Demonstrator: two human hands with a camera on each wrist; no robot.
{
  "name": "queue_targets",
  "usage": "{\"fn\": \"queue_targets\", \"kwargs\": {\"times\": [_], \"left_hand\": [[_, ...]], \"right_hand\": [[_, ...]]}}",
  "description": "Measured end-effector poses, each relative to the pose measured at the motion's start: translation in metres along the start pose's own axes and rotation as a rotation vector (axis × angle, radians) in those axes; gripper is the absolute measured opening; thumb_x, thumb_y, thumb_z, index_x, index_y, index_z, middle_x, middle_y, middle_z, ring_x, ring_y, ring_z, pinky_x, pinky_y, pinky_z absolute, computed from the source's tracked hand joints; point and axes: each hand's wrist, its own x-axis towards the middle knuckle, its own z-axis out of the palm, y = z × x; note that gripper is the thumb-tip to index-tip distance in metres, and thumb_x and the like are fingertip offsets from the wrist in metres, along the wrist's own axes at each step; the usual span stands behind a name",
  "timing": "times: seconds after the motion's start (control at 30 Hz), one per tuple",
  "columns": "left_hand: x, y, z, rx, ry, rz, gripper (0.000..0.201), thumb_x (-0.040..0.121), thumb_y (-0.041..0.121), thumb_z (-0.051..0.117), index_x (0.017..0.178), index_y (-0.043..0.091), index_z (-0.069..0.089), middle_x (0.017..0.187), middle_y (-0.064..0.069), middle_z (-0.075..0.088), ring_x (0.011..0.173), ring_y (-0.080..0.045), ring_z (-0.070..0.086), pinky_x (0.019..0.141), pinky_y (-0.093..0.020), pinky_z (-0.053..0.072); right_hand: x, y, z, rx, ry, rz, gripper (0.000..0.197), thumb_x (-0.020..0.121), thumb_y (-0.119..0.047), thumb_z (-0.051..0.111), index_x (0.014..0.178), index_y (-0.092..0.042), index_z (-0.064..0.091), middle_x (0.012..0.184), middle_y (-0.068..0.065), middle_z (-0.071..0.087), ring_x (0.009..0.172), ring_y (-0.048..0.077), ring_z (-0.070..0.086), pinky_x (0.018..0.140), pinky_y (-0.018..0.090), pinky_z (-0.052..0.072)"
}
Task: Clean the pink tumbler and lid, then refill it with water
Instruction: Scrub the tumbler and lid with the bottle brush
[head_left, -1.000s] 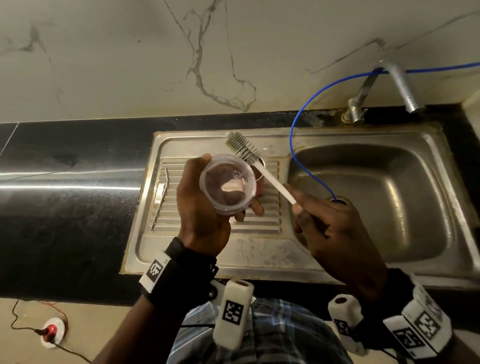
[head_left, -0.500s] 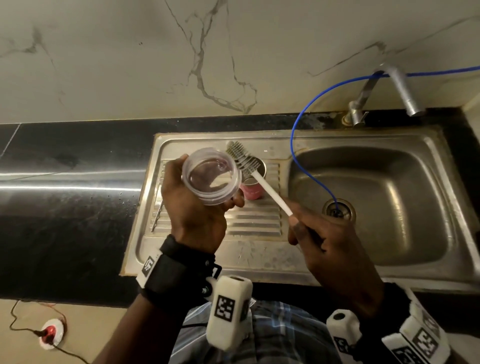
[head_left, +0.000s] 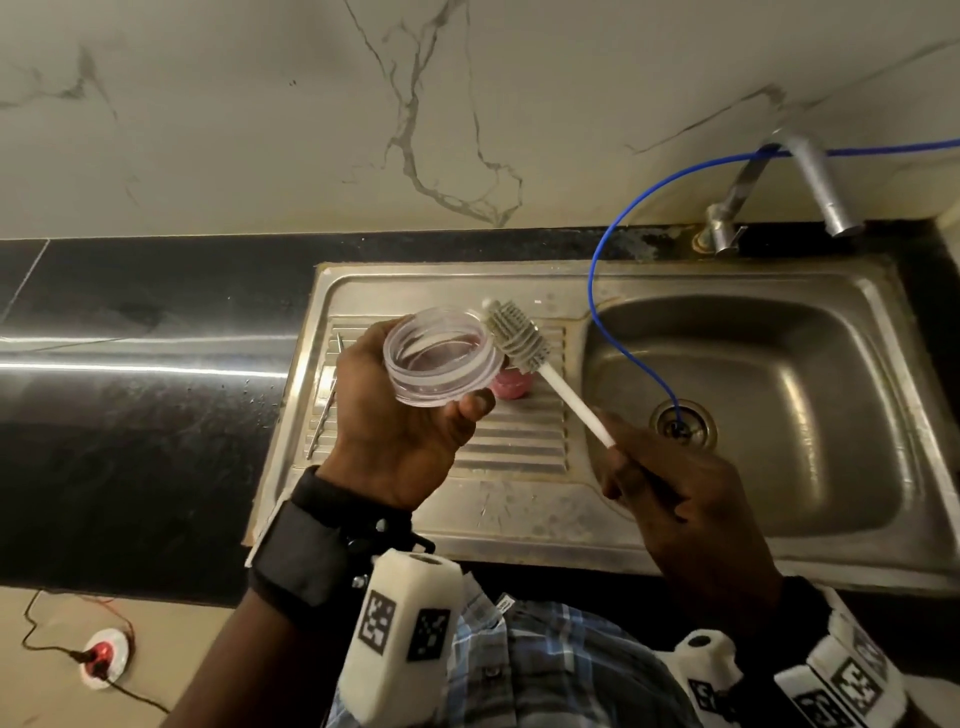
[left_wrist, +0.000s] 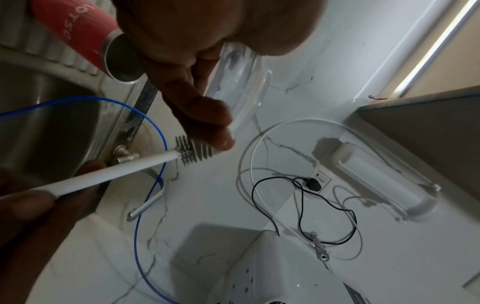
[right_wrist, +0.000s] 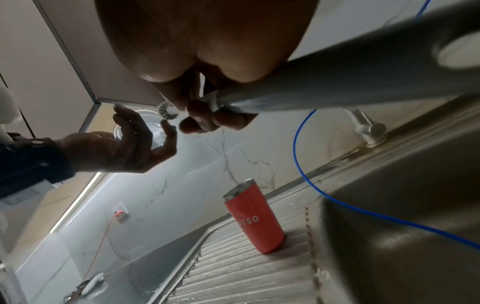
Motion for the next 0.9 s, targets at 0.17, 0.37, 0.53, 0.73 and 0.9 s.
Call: {"fn": "queue_targets", "kwargs": {"times": [0.17,0.37,0.53,0.73,0.9], "left_hand": [[-0.002,0.002,-0.001,-0.073,-0.126,-0.215,0.045,0.105,0.03,0.032,0.119,-0.001,0.062,0.101,-0.026,0.064,0.044,-0.023,0.063,0.033,-0.02,0.048],[-0.003,-0.006,0.0,0.066,-0.155,-0.356,0.038,0.091,0.029,0.044,0.089,0.002,0.071,0.081,-0.013,0.063,0.041,-0.015,0.046,0.031,-0.019,0.043],[-0.01,-0.009,0.011,0.15,-0.116,-0.342,0.043,0.088,0.032,0.048,0.086,-0.003,0.072,0.071,-0.014,0.063,0.039,-0.02,0.057,0.029,-0.02,0.043],[-0.007,0.005,-0.001,0.207,-0.16,-0.287,0.056,0.104,0.037,0.039,0.08,0.003,0.077,0.08,-0.015,0.064,0.037,-0.014,0.049,0.03,-0.018,0.041],[-0.007,-0.007,0.004,0.257,-0.141,-0.382,0.051,0.094,0.04,0.046,0.082,0.003,0.08,0.078,-0.013,0.067,0.041,-0.016,0.053,0.031,-0.015,0.038]], "right_hand": [[-0.002,0.014,-0.019,-0.029,0.039,-0.078,0.035,0.1,-0.016,0.061,0.134,-0.024,0.065,0.092,-0.019,0.066,0.077,0.009,0.066,0.069,0.031,0.053],[0.008,0.021,-0.038,-0.125,-0.017,-0.252,0.032,0.099,-0.015,0.059,0.128,-0.009,0.07,0.086,0.001,0.067,0.072,0.023,0.064,0.065,0.043,0.05],[0.022,0.013,-0.037,-0.195,-0.043,-0.398,0.029,0.097,-0.013,0.061,0.125,-0.01,0.071,0.086,0.004,0.069,0.071,0.021,0.063,0.059,0.042,0.046],[0.034,0.038,-0.055,-0.181,-0.003,-0.317,0.026,0.099,-0.014,0.059,0.122,-0.013,0.072,0.091,0.008,0.072,0.079,0.027,0.069,0.067,0.047,0.052],[0.033,0.031,-0.043,-0.217,-0.046,-0.353,0.028,0.099,-0.016,0.058,0.119,-0.009,0.076,0.094,0.005,0.07,0.081,0.023,0.066,0.067,0.045,0.047]]}}
